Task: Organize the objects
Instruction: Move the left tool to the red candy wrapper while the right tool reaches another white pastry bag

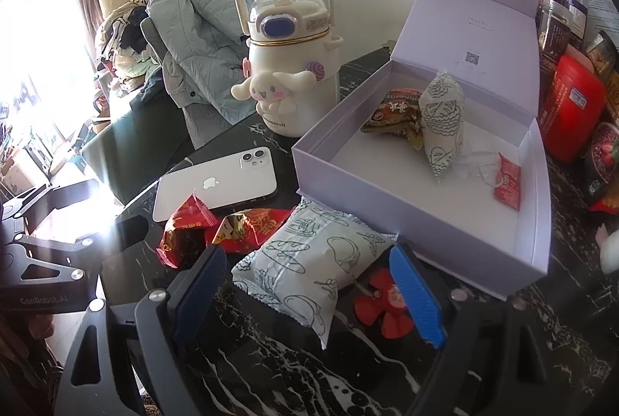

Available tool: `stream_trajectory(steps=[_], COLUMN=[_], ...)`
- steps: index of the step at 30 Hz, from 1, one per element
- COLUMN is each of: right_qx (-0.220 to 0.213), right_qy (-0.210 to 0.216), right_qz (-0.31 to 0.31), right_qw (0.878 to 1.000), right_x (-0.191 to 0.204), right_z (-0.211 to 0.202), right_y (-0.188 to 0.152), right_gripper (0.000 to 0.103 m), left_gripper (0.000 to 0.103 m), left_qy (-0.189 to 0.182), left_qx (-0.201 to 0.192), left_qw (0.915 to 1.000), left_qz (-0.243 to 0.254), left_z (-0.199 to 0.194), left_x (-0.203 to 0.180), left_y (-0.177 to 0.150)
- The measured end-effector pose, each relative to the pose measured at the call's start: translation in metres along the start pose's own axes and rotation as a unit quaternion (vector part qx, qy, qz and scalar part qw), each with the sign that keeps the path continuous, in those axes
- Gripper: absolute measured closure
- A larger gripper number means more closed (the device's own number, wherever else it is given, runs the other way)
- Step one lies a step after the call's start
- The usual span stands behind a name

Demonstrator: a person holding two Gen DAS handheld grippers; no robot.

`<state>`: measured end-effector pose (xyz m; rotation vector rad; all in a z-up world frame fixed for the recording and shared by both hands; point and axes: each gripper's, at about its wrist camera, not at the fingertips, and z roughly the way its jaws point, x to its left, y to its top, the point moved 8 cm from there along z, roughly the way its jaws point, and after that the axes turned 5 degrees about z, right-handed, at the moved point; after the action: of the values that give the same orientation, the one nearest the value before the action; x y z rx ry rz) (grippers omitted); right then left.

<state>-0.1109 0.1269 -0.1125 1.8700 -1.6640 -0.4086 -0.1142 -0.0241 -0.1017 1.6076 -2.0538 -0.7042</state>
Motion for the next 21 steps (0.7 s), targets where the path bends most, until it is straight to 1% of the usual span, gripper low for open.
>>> stream_trajectory(steps=[6, 9, 14, 17, 21], right_qx=[0.008, 0.013, 0.025, 0.036, 0.052], right_qy=[-0.006, -0.012, -0.019, -0.028, -0.023], right_qz=[0.012, 0.013, 0.018, 0.018, 0.022], right_qw=[1.0, 1.0, 0.999, 0.999, 0.998], right_x=[-0.003, -0.004, -0.008, -0.01, -0.01], right_z=[0.01, 0.014, 0.027, 0.037, 0.048], right_y=[0.003, 0.005, 0.007, 0.007, 0.005], right_gripper=[0.015, 0.015, 0.015, 0.015, 0.015], left_gripper=[0.006, 0.006, 0.006, 0.006, 0.006], left_qy=[0.001, -0.003, 0.003, -0.008, -0.012], left_qx=[0.013, 0.01, 0.026, 0.036, 0.044], left_qw=[0.9999, 0.9998, 0.9996, 0.9992, 0.9988], left_qz=[-0.011, -0.015, -0.014, -0.014, -0.016], left_z=[0.013, 0.015, 0.029, 0.039, 0.047], left_x=[0.003, 0.004, 0.005, 0.003, 0.002], left_y=[-0.007, -0.006, -0.009, -0.011, -0.013])
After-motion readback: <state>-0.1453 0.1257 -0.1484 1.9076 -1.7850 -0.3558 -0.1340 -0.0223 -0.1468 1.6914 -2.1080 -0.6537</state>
